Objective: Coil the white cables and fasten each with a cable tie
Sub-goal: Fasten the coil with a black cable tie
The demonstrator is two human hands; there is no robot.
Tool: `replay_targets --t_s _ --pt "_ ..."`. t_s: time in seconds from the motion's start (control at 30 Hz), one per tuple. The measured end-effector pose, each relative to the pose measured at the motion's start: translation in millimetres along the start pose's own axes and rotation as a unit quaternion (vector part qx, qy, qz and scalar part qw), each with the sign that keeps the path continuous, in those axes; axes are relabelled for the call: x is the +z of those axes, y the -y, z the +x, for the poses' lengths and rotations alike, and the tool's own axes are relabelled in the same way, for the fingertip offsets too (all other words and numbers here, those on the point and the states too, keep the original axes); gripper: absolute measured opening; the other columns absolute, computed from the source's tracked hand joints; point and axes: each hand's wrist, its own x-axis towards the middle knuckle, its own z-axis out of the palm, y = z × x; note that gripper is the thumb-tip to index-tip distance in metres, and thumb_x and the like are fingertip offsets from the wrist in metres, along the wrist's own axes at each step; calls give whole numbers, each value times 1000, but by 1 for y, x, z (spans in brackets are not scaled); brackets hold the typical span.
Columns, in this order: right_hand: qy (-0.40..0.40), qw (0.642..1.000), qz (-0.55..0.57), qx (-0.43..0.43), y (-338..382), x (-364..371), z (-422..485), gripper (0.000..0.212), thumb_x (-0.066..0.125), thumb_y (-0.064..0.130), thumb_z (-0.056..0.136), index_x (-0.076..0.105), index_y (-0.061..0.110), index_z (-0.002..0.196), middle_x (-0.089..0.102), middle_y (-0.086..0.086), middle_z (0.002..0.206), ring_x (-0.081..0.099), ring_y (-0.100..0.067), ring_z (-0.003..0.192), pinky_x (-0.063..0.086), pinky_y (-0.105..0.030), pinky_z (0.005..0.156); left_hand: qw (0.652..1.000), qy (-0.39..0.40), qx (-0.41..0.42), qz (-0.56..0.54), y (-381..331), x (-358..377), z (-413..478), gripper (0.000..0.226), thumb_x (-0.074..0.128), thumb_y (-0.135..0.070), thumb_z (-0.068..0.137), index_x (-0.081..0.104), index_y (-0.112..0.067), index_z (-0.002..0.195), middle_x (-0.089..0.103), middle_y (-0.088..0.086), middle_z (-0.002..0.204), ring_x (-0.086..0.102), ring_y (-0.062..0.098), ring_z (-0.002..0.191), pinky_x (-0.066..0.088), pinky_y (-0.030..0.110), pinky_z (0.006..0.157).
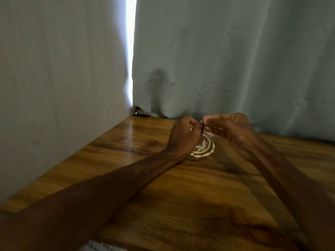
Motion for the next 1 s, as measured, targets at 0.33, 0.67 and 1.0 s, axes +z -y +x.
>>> replay_targets --t_s 0.33,0.67,1.0 --pt "-16 960 -245 -136 -4 3 3 20 79 0 83 73 12 98 77 -6 80 77 -22 73 65 -36 73 997 14 17 80 -2 -2 -2 19 55 -25 100 66 -13 89 68 2 85 64 16 78 50 36 67" --pt "-24 942 -265 -203 -2 11 -3 25 83 4 82 70 15 101 75 0 81 76 -14 70 64 -31 69 1000 11 -16 14 -2 -5 -3 20 56 -29 98 62 -21 80 70 2 80 69 22 78 59 52 73" --pt "-51 998 -20 -32 3 7 -7 23 81 -2 80 74 -3 102 79 -16 88 78 -29 84 64 -30 78 999 21 4 -37 2 -3 0 22 52 -38 88 65 -20 91 72 2 83 72 24 78 60 55 72"
